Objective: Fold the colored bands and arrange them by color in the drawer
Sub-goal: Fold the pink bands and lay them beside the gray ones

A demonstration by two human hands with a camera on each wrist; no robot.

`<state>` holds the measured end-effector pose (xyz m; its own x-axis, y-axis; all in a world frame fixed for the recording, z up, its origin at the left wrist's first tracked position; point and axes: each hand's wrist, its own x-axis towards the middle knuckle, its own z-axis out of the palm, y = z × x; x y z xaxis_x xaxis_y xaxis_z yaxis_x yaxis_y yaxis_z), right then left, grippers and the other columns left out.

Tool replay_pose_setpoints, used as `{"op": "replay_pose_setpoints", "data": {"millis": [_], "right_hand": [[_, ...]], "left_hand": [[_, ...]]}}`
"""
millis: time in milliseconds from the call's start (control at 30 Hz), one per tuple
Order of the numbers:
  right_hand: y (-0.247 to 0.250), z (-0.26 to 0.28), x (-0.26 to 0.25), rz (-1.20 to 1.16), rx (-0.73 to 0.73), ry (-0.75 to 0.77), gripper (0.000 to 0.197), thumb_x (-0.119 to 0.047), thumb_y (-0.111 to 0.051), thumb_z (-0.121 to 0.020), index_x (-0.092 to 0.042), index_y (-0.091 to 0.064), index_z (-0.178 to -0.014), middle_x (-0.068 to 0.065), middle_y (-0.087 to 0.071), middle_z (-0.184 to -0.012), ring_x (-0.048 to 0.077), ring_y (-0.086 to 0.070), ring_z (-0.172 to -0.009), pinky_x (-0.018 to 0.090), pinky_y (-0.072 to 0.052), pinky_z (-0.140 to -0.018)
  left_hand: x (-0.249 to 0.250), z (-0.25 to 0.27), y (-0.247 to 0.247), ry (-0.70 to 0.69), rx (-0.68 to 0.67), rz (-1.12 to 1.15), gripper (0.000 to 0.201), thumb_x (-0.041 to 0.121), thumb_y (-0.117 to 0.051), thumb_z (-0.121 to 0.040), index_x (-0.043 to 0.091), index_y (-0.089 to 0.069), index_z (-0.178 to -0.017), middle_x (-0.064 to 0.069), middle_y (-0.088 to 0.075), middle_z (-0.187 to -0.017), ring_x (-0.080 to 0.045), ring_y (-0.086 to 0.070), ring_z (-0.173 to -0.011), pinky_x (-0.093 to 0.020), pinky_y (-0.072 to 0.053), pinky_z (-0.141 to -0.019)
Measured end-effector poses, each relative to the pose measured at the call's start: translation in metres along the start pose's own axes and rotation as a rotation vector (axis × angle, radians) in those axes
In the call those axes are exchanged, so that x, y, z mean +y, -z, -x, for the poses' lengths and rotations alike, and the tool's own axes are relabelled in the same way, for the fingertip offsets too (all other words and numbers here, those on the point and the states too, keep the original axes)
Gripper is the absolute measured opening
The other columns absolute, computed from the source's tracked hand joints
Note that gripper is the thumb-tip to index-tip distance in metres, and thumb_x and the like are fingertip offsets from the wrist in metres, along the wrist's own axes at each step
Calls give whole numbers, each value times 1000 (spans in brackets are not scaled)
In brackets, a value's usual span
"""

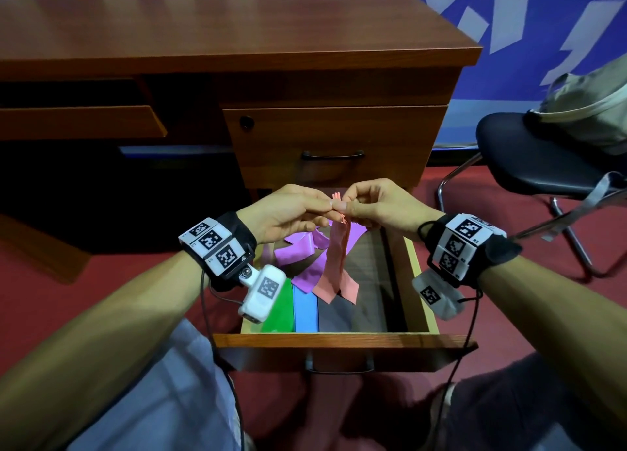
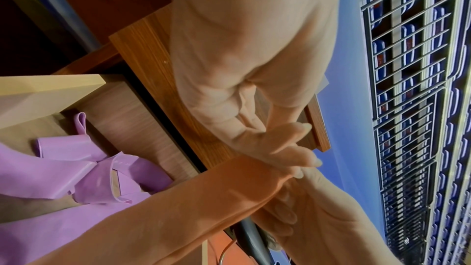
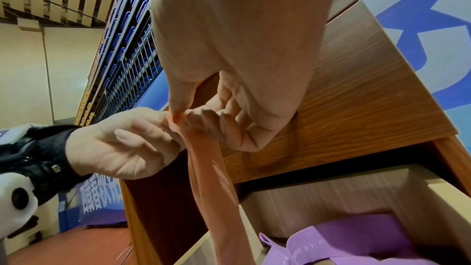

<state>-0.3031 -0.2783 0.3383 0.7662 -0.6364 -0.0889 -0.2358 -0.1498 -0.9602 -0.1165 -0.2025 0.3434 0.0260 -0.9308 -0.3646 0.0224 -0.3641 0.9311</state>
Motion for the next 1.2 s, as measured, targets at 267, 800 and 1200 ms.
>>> {"op": "replay_pose_setpoints", "data": {"millis": [267, 800, 1200], "right_hand": [[-12, 3, -7, 135, 19, 77, 35, -23, -82, -81, -5, -53, -83, 3, -54, -67, 8, -47, -55, 16, -36, -50], [4, 3, -50, -180, 105, 222, 17, -9, -65, -93, -14, -53, -81, 10, -49, -72, 20, -39, -63, 29, -27, -53], [22, -1, -71, -748, 315, 67, 10, -17, -56, -93, -19, -61, -84, -7, -42, -50, 9, -37, -55, 24, -34, -66]], "left_hand": [[-5, -2, -4, -27, 35, -67, 15, 25, -75, -91, 12, -74, -85, 1, -64, -64, -3, -55, -51, -12, -34, -40], [-9, -6, -13, -372, -72, -182, 78, 11, -91, -70, 16, -51, -137, -3, -70, -128, -14, -64, -123, -32, -51, -105], [-32, -1, -42, -222, -190, -95, 25, 21, -70, -93, -3, -71, -102, -15, -74, -87, -19, -71, -78, -31, -60, -77]]}}
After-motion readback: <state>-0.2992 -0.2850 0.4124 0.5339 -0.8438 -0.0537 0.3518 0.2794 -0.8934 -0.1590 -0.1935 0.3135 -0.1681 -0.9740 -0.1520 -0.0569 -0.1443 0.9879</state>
